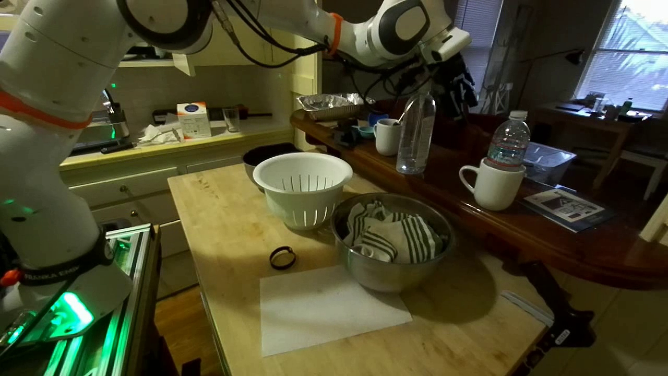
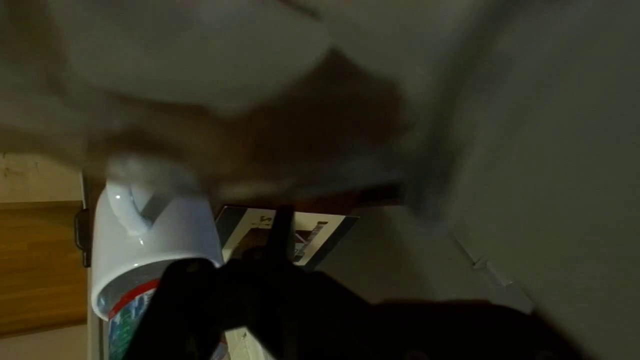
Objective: Move the soap bottle forward and put the jar inside the white bowl
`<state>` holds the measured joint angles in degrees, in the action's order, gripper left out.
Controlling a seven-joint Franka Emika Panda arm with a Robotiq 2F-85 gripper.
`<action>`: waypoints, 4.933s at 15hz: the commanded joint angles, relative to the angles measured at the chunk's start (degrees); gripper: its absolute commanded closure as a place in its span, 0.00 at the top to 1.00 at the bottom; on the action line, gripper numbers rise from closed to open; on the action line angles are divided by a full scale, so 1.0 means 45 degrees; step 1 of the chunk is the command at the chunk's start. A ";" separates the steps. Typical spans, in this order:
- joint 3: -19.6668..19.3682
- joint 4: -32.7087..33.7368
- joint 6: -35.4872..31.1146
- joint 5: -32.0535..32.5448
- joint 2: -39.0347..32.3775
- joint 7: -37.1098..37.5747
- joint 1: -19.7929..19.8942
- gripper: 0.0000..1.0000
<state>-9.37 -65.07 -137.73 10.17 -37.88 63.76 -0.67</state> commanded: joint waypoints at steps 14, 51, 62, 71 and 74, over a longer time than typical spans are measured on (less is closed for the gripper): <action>0.1493 0.5523 0.0796 -0.1131 -0.3509 -0.2180 0.1383 1.00; 0.6458 0.4437 -0.1983 -0.1906 -0.1948 -1.4849 0.4273 1.00; 0.6966 0.1348 0.2071 -0.2804 0.2113 -1.2535 0.5102 1.00; 0.5455 -0.3069 0.4359 0.0649 0.5515 -1.0395 0.4447 1.00; 0.5619 -0.3454 0.6203 0.1102 0.5548 -1.0143 0.4228 1.00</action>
<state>16.16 -76.35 -115.94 12.68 -15.07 16.04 19.57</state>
